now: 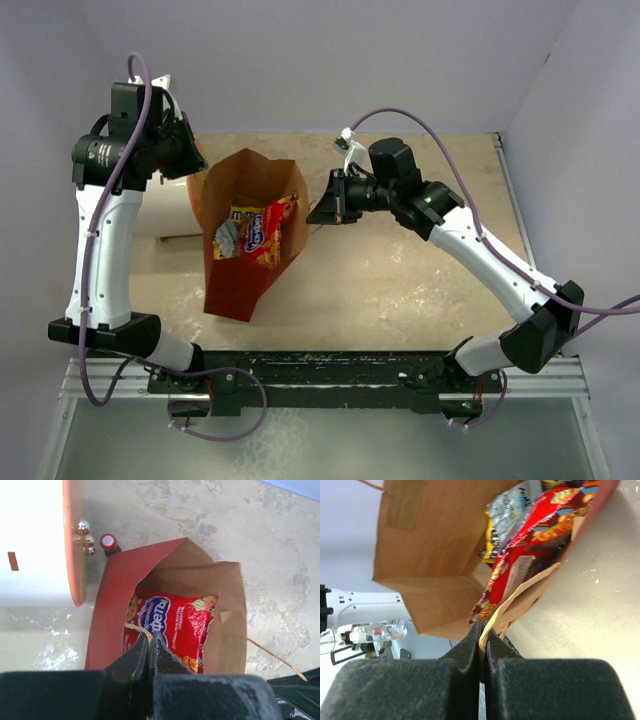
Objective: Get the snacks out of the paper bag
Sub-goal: Adjust the paper bag at the center of the board, then take out the snack from the paper bag, then place the snack at the center of the board, then take out the snack from the paper bag.
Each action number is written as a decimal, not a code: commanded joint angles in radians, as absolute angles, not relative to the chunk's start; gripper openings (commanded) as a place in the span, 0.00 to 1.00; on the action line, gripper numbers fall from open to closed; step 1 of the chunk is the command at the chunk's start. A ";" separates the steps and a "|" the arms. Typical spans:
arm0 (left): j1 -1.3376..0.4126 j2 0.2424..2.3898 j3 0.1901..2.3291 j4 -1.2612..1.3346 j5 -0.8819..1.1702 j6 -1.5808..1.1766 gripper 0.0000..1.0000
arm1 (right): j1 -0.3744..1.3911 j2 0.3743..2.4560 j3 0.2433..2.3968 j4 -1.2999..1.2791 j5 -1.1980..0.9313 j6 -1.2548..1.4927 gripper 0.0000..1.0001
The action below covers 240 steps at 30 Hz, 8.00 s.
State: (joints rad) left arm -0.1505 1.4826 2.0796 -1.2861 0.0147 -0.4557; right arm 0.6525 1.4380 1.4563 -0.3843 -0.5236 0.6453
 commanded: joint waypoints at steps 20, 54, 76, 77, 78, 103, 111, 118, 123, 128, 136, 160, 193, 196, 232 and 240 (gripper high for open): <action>-0.141 1.273 1.766 -0.963 0.382 -0.489 0.00 | 0.637 1.285 1.523 -0.753 -0.042 0.718 1.00; -0.140 1.292 1.728 -0.956 0.445 -0.537 0.00 | 0.766 1.703 1.587 -0.543 -0.210 0.925 0.78; -0.141 1.277 1.711 -0.960 0.483 -0.551 0.00 | 0.838 1.860 1.688 -0.509 -0.175 1.009 0.19; -0.141 1.278 1.712 -0.965 0.480 -0.548 0.00 | 0.838 1.849 1.693 -0.508 -0.175 1.008 0.16; -0.141 1.277 1.712 -0.969 0.476 -0.546 0.00 | 0.838 1.837 1.699 -0.506 -0.174 1.007 0.12; -0.141 1.239 1.684 -0.949 0.436 -0.561 0.00 | 0.836 1.465 1.912 -0.608 -0.085 1.095 0.00; -0.141 1.231 1.672 -0.947 0.433 -0.560 0.00 | 0.836 1.297 2.017 -0.712 0.146 1.030 0.00; -0.141 1.214 1.650 -0.936 0.427 -0.583 0.00 | 0.836 1.143 1.985 -0.796 0.507 0.941 0.00; -0.140 1.211 1.647 -0.949 0.415 -0.579 0.00 | 0.836 1.006 1.784 -0.809 0.770 0.928 0.00; -0.141 1.233 1.663 -0.968 0.415 -0.576 0.00 | 0.836 0.917 1.592 -0.914 0.947 1.007 0.00; -0.141 1.259 1.669 -0.973 0.428 -0.580 0.00 | 0.831 0.872 1.235 -1.032 1.008 1.223 0.00; -0.141 1.293 1.704 -1.022 0.444 -0.568 0.00 | 0.175 1.218 1.166 -0.567 0.418 1.061 0.00; -0.141 1.256 1.671 -0.977 0.451 -0.575 0.00 | 0.152 0.835 0.733 -0.969 0.189 1.267 0.76; -0.141 1.257 1.682 -0.960 0.447 -0.575 0.00 | 0.152 0.793 0.836 -1.014 0.216 1.160 0.83; -0.347 1.323 1.584 -0.553 0.866 -0.467 0.00 | 0.558 0.912 1.219 -0.454 -0.359 0.195 0.80; -0.384 1.285 1.474 -0.387 0.888 -0.659 0.00 | 0.696 0.892 1.109 -0.225 -0.423 -0.050 0.80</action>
State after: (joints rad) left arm -0.3546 1.3411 1.5085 -0.5640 0.8421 -0.5293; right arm 0.6487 0.8967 1.1439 -0.3981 -0.3721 0.1268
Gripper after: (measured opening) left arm 0.010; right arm 0.791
